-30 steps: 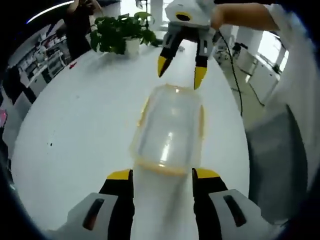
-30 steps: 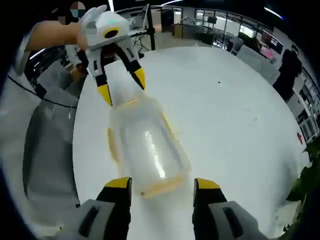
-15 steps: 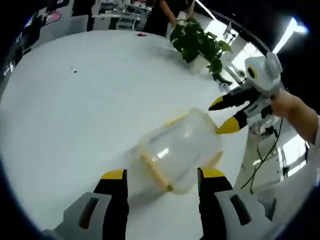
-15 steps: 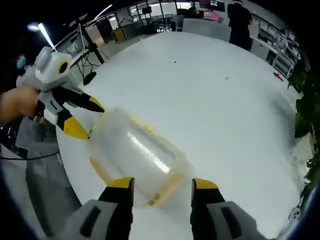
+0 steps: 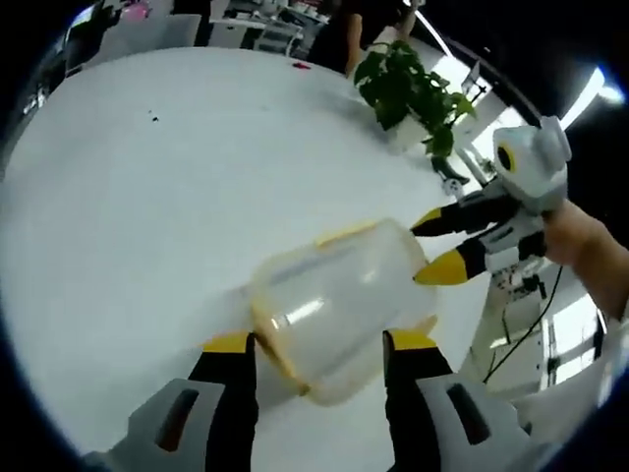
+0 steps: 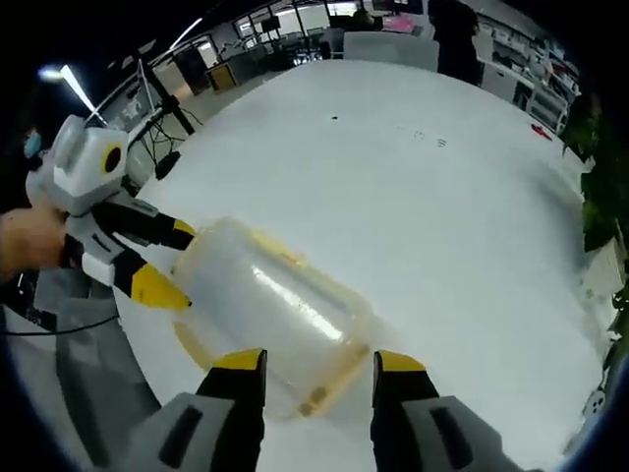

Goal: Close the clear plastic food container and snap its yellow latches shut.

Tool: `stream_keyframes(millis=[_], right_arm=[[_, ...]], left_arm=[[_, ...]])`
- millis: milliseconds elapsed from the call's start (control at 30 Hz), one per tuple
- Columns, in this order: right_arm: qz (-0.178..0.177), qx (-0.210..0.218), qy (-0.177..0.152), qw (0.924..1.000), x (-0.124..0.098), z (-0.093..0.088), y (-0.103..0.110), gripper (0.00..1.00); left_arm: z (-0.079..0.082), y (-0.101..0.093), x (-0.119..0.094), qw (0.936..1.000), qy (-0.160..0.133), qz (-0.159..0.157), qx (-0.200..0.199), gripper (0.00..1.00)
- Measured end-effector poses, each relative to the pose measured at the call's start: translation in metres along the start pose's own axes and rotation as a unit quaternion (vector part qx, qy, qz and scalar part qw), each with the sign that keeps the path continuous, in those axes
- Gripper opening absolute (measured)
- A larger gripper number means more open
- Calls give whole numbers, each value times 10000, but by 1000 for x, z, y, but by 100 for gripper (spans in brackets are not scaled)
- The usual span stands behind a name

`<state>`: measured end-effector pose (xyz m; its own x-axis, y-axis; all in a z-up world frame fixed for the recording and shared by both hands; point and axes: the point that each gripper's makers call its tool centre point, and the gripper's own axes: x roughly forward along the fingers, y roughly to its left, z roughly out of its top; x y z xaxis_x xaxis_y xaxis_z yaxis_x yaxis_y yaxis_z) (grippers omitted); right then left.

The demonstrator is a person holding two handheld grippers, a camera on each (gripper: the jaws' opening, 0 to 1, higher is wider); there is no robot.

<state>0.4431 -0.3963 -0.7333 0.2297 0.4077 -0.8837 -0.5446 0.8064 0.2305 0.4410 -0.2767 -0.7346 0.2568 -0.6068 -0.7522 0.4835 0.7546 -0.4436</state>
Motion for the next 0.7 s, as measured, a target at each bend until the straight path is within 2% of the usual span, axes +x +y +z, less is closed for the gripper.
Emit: stream_keyframes(millis=[133, 200, 567, 600, 633, 667, 700], right_arm=[[15, 81, -22, 10000, 2, 1, 2, 41], [-32, 159, -29, 9999, 4, 2, 4, 43], [-306, 496, -50, 9983, 11, 0, 14, 49], [-326, 505, -50, 9982, 11, 0, 15, 50], [-425, 564, 67, 9975, 11, -5, 14, 50], [-360, 536, -24, 9979, 14, -1, 16, 50], [-186, 575, -150, 9981, 18, 4, 20, 50]], left_arm=[[-3, 6, 0, 9996, 136, 165, 175, 45], [-3, 6, 1, 9998, 97, 160, 40, 44], [-4, 2, 5, 9993, 25, 349, -93, 42], [-4, 2, 6, 9993, -3, 340, -167, 41], [3, 1, 6, 9983, -175, 405, -376, 41], [1, -2, 5, 9990, -51, 335, -302, 41], [1, -4, 6, 9991, -52, 357, -241, 41]])
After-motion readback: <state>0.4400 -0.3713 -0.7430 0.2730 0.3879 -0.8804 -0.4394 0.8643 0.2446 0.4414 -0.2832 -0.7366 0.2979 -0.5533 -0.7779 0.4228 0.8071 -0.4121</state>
